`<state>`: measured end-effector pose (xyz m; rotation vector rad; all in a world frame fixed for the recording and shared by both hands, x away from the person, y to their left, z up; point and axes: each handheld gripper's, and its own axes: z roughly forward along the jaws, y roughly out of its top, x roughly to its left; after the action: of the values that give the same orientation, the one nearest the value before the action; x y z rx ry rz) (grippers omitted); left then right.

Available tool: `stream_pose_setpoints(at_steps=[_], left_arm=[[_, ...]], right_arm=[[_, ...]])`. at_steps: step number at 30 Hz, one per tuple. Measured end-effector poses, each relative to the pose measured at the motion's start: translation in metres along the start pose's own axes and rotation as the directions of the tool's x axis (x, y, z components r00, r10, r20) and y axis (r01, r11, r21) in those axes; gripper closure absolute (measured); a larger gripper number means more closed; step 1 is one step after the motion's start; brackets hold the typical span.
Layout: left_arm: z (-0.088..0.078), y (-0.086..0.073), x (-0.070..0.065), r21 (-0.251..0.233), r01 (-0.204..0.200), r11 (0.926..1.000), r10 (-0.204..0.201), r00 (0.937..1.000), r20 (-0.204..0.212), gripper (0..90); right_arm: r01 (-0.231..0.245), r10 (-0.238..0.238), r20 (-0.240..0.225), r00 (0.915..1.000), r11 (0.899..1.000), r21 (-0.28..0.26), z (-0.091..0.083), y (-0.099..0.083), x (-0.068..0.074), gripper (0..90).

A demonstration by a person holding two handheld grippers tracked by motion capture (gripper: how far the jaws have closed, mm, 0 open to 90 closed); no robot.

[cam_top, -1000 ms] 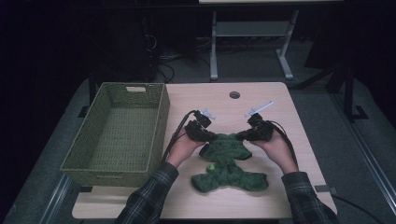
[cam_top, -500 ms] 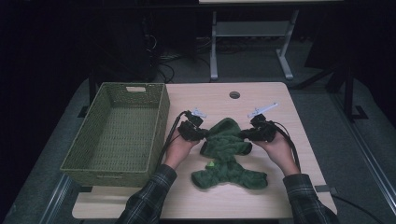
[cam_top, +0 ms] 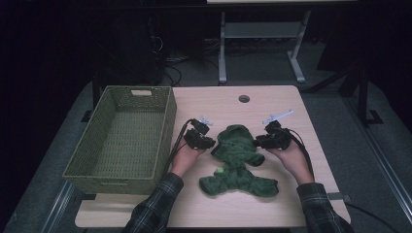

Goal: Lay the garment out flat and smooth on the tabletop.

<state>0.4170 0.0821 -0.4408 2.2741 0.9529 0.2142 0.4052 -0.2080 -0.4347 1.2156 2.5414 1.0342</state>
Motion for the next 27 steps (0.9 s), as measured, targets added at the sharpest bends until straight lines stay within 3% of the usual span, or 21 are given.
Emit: stream_pose_setpoints(at_steps=[4, 6, 12, 14, 18, 20, 25, 27], left_arm=[[-0.002, 0.015, -0.001, -0.015, -0.04, 0.9991, 0.04, 0.9992, 0.005, 65.6], [0.0, 0.021, -0.002, -0.033, -0.039, 0.9987, 0.04, 0.999, 0.021, 62.8], [0.014, 0.032, -0.002, -0.006, -0.073, 0.9973, 0.074, 0.9964, 0.042, 59.3], [0.02, 0.033, -0.003, -0.002, -0.084, 0.9965, 0.084, 0.9952, 0.05, 64.0], [0.027, 0.034, -0.004, 0.044, -0.119, 0.992, 0.117, 0.9924, 0.039, 86.5], [0.027, 0.033, -0.003, 0.064, -0.131, 0.9893, 0.129, 0.9911, 0.033, 88.2], [0.02, 0.029, 0.004, 0.044, -0.098, 0.9942, 0.097, 0.9951, 0.015, 88.4], [0.02, 0.027, 0.006, 0.032, -0.084, 0.9959, 0.083, 0.9963, 0.022, 88.1]], right_arm=[[-0.04, 0.04, -0.012, 0.9991, 0.999, -0.022, -0.005, 0.008, -0.01, 65.7], [-0.056, 0.054, -0.027, 0.9982, 0.997, -0.049, -0.003, 0.011, -0.014, 65.9], [-0.083, 0.084, -0.063, 0.9945, 0.996, 0.02, 0.021, 0.015, -0.024, 65.2], [-0.095, 0.097, -0.078, 0.9922, 0.995, 0.033, 0.029, 0.014, -0.026, 68.2], [-0.079, 0.084, -0.081, 0.9932, 0.995, 0.06, 0.038, 0.01, -0.027, 82.6], [-0.067, 0.071, -0.076, 0.9945, 0.996, 0.061, 0.037, 0.01, -0.026, 89.6], [-0.052, 0.053, -0.042, 0.9977, 0.998, 0.023, 0.024, 0.014, -0.025, 89.9], [-0.058, 0.058, -0.059, 0.9965, 0.998, 0.001, 0.021, 0.013, -0.026, 88.6]])
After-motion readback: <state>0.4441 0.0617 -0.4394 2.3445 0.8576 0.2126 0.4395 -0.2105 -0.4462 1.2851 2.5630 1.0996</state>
